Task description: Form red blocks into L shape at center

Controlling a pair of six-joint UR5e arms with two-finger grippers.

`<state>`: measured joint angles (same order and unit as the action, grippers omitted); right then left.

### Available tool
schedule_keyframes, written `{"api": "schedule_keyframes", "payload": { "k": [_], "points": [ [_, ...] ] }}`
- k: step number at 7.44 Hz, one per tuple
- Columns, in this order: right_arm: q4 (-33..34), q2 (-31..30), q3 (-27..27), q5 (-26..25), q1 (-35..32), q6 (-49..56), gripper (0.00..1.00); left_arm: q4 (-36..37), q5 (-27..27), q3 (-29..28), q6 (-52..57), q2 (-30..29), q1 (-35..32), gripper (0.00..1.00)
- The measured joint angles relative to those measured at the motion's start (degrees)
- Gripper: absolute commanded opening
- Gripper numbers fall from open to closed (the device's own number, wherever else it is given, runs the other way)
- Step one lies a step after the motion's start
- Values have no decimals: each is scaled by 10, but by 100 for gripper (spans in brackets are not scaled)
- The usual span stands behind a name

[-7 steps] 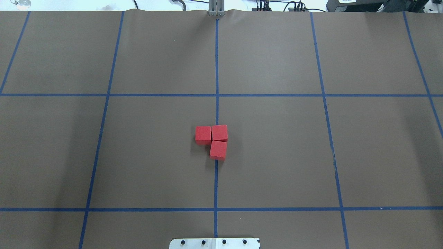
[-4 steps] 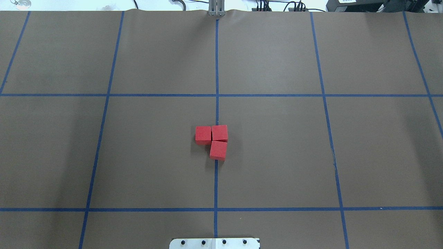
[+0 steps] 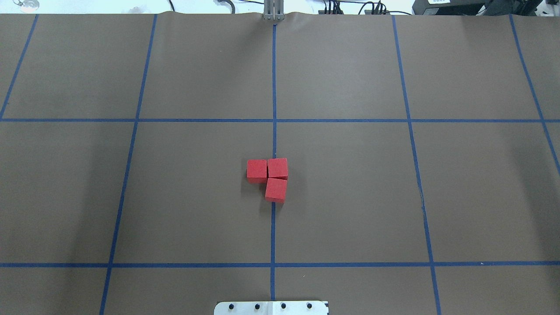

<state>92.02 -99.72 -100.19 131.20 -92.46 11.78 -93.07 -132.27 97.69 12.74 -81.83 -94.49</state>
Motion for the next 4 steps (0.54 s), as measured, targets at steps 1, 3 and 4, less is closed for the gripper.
{"api": "schedule_keyframes", "payload": {
  "k": [1,3,4],
  "points": [
    [0,-2,0,0,0,0,100,0,0,0,0,0,0,100],
    [0,-3,-1,-1,0,-2,100,0,0,0,0,0,0,100],
    [0,-4,-2,-1,0,-2,100,0,0,1,0,0,0,100]
  ]
}}
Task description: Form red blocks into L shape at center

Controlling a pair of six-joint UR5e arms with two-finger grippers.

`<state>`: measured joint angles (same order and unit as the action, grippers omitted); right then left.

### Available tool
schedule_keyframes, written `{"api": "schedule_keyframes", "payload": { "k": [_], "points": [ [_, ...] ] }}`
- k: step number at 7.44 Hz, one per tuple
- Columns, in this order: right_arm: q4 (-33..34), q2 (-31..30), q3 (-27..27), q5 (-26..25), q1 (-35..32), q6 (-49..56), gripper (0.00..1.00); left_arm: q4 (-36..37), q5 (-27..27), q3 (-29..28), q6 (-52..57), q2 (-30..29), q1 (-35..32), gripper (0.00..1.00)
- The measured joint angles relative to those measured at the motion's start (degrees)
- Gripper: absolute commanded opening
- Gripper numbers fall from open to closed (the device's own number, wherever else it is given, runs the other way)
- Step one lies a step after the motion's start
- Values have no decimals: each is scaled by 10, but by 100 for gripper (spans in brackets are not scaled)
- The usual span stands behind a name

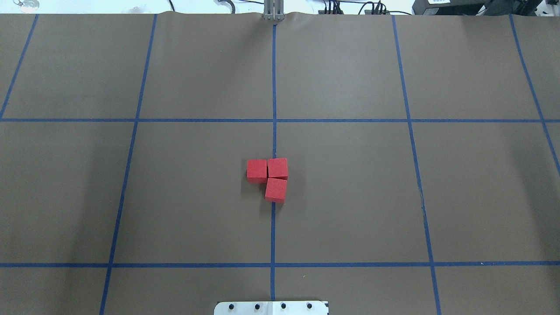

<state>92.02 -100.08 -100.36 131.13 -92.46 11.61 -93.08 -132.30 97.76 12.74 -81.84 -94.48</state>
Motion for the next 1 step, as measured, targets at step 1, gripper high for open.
{"api": "schedule_keyframes", "payload": {
  "k": [1],
  "points": [
    [0,0,0,0,0,0,100,0,0,2,0,0,0,100]
  ]
}}
